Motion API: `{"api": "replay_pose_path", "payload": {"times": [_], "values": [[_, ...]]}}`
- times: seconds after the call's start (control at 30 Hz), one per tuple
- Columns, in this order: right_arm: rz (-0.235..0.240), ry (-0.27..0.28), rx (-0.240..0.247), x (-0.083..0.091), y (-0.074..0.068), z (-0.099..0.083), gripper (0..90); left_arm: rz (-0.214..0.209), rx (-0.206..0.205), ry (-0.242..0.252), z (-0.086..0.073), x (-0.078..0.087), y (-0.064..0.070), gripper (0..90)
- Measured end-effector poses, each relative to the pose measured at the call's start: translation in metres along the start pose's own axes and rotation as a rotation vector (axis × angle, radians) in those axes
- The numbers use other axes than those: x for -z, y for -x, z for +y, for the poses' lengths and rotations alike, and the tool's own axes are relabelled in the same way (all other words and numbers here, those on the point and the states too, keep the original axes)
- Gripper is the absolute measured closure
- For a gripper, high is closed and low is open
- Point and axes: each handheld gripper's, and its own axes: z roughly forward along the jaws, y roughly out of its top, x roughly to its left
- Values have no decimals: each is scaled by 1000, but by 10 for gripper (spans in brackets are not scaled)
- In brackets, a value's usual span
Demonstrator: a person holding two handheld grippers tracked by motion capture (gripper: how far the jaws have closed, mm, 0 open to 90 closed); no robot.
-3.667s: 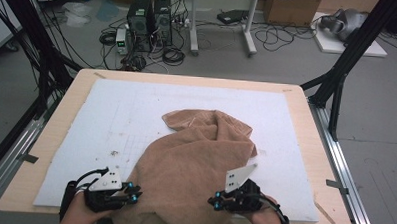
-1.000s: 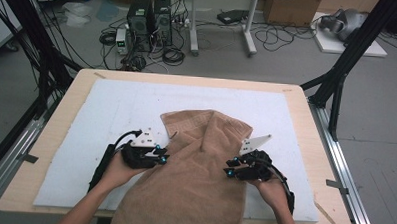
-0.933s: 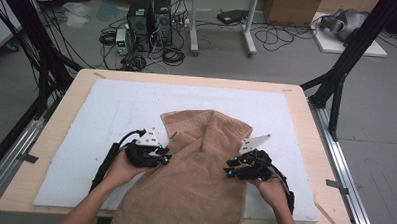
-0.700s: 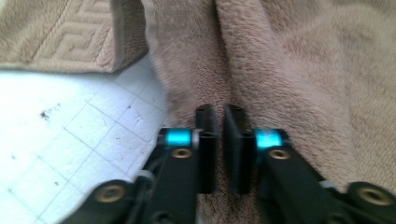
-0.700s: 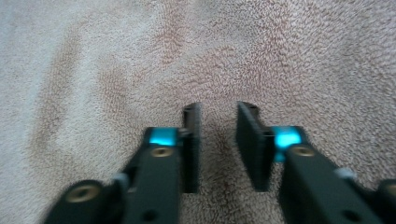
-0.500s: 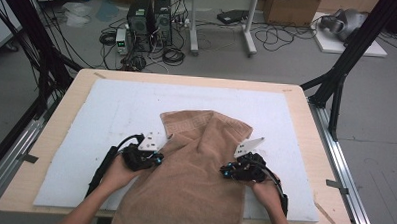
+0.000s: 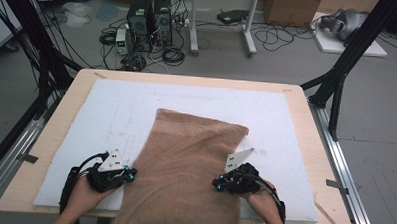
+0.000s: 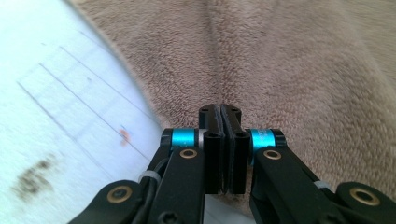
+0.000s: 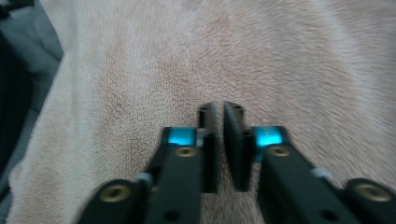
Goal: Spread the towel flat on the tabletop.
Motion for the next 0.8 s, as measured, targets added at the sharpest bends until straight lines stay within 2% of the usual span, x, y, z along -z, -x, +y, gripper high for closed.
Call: {"api": "replay_pose_path", "payload": {"times": [0.03, 0.07, 0.13, 0.17, 0.2, 0.23, 0.3, 0.37, 0.47, 0.57, 0.63, 0.7, 0.8], "values": [[1, 12, -12, 3, 2, -2, 727, 4, -6, 8, 0, 1, 0, 868], [5, 10, -29, 5, 5, -4, 706, 4, -2, 19, 0, 2, 0, 837], [10, 0, -44, 5, 8, -8, 690, -18, 5, 27, 2, 1, -3, 706], [9, -16, -49, 4, 8, -9, 702, -32, 9, 19, 2, -2, -4, 682], [6, -32, -45, 1, 8, -11, 724, -33, 10, 8, 2, -6, -3, 682], [-2, -15, -40, 0, 7, -12, 763, -37, 3, 0, 2, -9, -3, 704], [7, -10, -31, -1, 7, -13, 848, -21, -15, 13, 1, -12, -1, 827], [22, -9, -11, -1, 4, -13, 862, -13, -10, 8, 1, -12, 0, 863], [54, -15, 0, -1, -2, -13, 865, 19, -17, 9, 0, -7, 7, 871], [78, -10, 25, 0, -13, -14, 865, 1, -2, 18, -6, 4, 14, 872], [93, -19, 34, 0, -22, -14, 865, 8, -20, 11, -10, 12, 22, 872], [106, -32, 54, -1, -30, -14, 863, -5, -25, 15, -13, 20, 30, 871], [108, 10, 68, 5, -35, -9, 815, -15, -16, 29, -15, 29, 34, 840]]}}
